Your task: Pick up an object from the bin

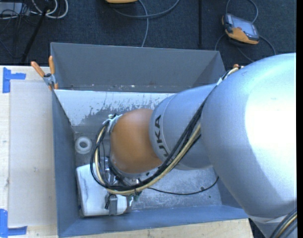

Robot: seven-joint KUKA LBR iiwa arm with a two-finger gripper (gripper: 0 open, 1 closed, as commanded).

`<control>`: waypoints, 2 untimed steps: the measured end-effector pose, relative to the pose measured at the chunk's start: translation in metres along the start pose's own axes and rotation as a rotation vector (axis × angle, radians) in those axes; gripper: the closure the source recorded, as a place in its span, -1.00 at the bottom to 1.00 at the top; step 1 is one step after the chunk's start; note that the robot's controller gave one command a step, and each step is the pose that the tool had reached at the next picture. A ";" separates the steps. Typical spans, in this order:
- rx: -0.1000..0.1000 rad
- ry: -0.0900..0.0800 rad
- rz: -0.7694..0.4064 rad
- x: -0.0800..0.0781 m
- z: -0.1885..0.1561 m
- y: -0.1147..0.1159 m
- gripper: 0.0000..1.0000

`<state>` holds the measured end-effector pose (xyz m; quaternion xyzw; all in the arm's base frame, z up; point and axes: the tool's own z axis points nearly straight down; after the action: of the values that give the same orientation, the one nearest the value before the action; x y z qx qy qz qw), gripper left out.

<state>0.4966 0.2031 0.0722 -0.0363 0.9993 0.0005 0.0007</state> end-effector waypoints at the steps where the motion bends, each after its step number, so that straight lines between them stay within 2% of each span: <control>1: 0.003 -0.010 -0.098 -0.064 -0.089 -0.078 -1.00; 2: -0.003 -0.005 -0.135 -0.037 -0.006 0.026 -1.00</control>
Offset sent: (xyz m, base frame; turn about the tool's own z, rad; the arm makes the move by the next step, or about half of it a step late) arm 0.0645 -0.0686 0.0847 -0.1045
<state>0.5317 0.2316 0.0780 -0.1036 0.9946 0.0020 0.0033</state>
